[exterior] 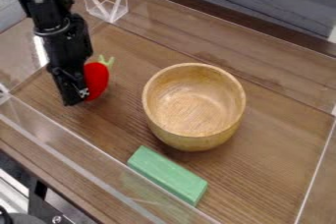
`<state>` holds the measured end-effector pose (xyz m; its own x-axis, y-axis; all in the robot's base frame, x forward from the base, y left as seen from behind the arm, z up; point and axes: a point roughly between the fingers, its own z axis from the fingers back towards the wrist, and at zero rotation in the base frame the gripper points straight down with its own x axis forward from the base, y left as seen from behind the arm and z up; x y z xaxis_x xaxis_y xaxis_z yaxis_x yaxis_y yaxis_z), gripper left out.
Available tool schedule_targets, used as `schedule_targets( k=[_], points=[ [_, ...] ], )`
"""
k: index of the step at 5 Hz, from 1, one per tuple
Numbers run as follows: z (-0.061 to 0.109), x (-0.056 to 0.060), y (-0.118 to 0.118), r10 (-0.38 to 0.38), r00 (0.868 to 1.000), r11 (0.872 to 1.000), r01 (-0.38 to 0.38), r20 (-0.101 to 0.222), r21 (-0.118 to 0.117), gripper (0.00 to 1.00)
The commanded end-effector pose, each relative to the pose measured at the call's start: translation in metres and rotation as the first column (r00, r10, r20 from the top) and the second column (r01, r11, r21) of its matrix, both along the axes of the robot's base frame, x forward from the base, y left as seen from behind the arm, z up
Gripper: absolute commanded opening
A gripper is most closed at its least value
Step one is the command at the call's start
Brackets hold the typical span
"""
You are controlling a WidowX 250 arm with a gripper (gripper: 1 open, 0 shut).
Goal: Move the red object to the left side of the table
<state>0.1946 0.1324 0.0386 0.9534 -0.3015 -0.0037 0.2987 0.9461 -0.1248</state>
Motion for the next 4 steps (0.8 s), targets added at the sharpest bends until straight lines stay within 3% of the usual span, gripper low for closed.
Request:
schedule_targets(
  k=[1, 2, 3, 4],
  points=[
    [0.004, 0.010, 0.003, 0.016, 0.999, 1.000, -0.016, 0.032, 0.011, 0.00],
    [0.001, 0.014, -0.001, 0.033, 0.999, 0.999, -0.032, 0.032, -0.006, 0.00],
    [0.006, 0.021, 0.009, 0.077, 0.997, 0.997, -0.077, 0.031, -0.023, 0.00],
    [0.003, 0.024, 0.005, 0.133, 0.991, 0.991, -0.132, 0.031, -0.025, 1.00]
  ],
)
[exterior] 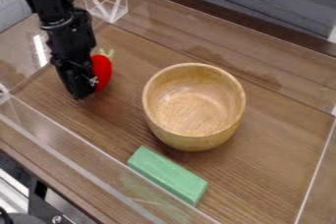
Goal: Move the red object to the left side of the table
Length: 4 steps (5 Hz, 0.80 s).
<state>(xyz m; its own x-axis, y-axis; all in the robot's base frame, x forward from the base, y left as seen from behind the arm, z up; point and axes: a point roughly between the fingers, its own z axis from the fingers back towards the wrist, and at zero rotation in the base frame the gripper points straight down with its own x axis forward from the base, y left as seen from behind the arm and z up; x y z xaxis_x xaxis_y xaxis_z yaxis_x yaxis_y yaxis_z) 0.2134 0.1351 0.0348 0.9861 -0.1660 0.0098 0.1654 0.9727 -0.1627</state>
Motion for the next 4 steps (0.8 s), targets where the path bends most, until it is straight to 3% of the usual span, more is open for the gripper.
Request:
schedule_targets(
  k=[1, 3, 4],
  points=[
    [0.005, 0.009, -0.002, 0.045, 0.999, 0.999, -0.046, 0.027, 0.019, 1.00],
    [0.018, 0.029, -0.036, -0.034, 0.997, 0.998, 0.031, 0.074, 0.047, 1.00],
    [0.029, 0.033, -0.029, 0.047, 0.995, 0.997, -0.052, 0.084, 0.057, 1.00]
  ],
)
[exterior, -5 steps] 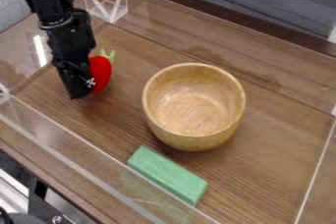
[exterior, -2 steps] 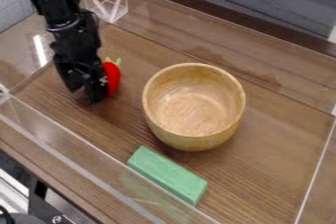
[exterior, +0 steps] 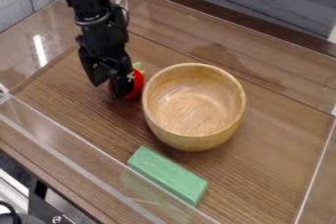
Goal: Move the red object to the left side of the table
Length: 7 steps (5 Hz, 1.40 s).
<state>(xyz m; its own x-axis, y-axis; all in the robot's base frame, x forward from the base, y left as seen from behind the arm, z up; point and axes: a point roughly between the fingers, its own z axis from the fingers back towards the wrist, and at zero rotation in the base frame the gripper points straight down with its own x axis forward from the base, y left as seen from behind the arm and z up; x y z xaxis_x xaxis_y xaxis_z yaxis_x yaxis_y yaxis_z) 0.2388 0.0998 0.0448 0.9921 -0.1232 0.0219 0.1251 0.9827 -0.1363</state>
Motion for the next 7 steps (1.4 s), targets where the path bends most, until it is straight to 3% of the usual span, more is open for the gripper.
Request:
schedule_targets(
  k=[1, 3, 4, 5, 7],
  points=[
    [0.027, 0.008, 0.016, 0.089, 0.993, 0.995, -0.091, 0.073, 0.029, 1.00],
    [0.047, 0.028, 0.017, 0.216, 0.973, 0.976, -0.218, 0.086, 0.010, 1.00],
    [0.052, 0.030, 0.002, 0.254, 0.963, 0.967, -0.255, 0.085, 0.002, 1.00],
    [0.054, 0.031, -0.012, 0.287, 0.954, 0.958, -0.288, 0.082, -0.003, 1.00],
    [0.064, 0.017, -0.033, 0.384, 0.920, 0.923, -0.384, 0.075, -0.007, 1.00]
  ],
)
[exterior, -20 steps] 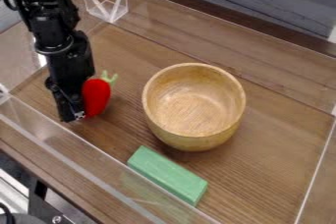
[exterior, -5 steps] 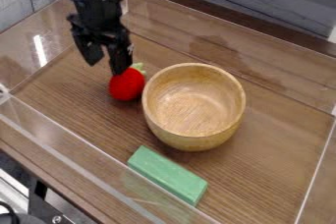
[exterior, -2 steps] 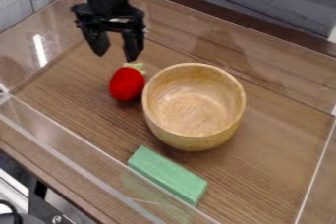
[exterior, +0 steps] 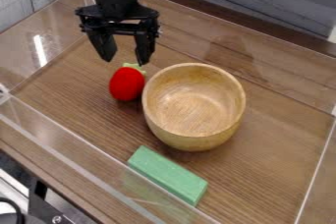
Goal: Move the red object to the left side of the table
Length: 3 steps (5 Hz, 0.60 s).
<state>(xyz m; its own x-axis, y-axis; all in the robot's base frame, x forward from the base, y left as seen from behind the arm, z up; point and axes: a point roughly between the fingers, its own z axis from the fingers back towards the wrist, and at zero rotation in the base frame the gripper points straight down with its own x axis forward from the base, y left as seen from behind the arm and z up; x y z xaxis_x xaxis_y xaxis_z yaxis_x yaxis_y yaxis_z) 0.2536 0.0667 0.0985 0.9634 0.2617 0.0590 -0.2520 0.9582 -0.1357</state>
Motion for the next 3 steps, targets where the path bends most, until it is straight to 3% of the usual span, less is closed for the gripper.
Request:
schedule_targets(
  k=[1, 3],
  points=[
    [0.010, 0.010, -0.012, -0.052, 0.998, 0.999, 0.052, 0.033, 0.013, 1.00],
    [0.013, 0.023, -0.030, -0.190, 0.981, 0.982, 0.189, 0.033, 0.027, 1.00]
  ],
)
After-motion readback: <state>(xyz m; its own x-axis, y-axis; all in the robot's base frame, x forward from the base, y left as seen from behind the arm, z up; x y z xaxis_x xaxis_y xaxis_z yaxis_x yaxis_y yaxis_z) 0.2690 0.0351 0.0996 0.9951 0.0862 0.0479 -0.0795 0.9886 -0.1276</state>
